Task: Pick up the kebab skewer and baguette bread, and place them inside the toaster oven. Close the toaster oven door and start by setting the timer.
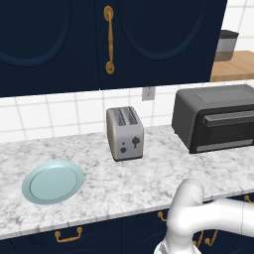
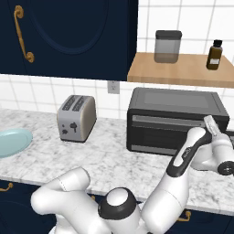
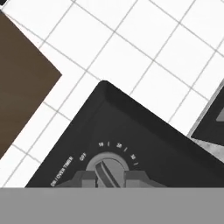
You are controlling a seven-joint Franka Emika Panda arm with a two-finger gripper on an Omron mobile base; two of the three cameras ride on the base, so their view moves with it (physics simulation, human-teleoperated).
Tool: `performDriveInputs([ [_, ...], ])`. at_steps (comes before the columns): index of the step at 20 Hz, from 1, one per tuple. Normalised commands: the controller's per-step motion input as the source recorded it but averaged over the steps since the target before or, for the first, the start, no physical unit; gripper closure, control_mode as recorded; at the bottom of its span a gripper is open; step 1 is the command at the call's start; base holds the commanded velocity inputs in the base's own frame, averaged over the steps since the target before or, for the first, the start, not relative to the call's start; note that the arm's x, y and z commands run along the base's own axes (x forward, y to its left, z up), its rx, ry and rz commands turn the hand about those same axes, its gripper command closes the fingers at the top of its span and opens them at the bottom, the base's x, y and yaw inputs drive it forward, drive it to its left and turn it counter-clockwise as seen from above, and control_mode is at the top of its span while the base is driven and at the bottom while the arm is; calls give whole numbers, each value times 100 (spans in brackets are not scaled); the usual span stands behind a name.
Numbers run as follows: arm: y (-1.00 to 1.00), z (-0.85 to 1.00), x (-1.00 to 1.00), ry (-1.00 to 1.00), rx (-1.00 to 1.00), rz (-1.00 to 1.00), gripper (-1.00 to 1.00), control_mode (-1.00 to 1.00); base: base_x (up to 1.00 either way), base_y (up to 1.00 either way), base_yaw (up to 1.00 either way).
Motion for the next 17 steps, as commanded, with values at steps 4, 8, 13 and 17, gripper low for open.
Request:
performDriveInputs([
  [4,0,-1,0,0,22,-8,100,-100,0,0,0],
  [8,0,0,0,0,20,-8,100,-100,0,0,0],
  [13,0,0,0,0,19,-7,100,-100,0,0,0],
  [17,0,0,0,0,16,-7,100,-100,0,0,0],
])
